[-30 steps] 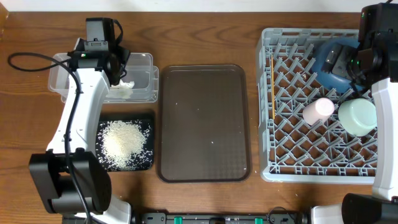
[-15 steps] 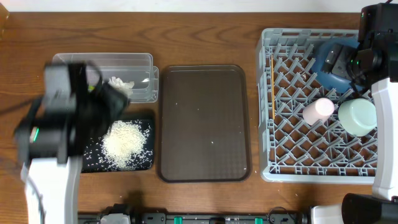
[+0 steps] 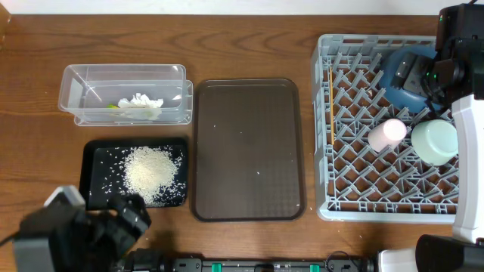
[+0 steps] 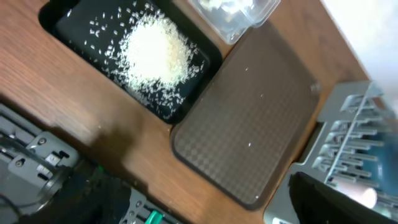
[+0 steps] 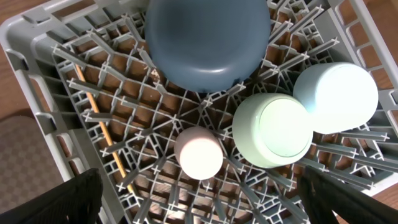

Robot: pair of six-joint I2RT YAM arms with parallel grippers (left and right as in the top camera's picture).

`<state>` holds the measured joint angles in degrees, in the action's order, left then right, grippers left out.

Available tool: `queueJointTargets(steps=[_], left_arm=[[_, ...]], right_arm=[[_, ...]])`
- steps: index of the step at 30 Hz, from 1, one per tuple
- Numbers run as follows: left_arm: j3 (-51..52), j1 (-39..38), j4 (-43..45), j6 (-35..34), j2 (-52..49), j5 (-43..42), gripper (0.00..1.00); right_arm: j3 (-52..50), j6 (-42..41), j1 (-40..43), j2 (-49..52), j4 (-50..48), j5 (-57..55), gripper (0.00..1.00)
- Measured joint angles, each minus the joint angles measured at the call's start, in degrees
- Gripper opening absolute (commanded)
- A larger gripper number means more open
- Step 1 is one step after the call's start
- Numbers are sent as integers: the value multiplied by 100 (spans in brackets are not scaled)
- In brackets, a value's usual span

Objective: Sort waste into correct bins and load items into the dishwasher rack

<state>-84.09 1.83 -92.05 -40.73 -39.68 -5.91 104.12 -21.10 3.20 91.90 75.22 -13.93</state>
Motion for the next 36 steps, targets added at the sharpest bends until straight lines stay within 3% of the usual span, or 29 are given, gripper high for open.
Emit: queueJointTargets(steps=[11,18,26,36], left_arm=[[0,0,-26,247,341,37,100],[525,-74,118,1231,437,-13,100],[3195,-238,3526,3093,1899,-608,100],[6990,-243,8421,3626,3451,-789,100]], right_arm=[[0,0,0,0,0,0,99],[0,0,0,0,-2,0,99],[-11,-2,0,0,-4,2,99],[-22,-2,0,0,2,4,99]])
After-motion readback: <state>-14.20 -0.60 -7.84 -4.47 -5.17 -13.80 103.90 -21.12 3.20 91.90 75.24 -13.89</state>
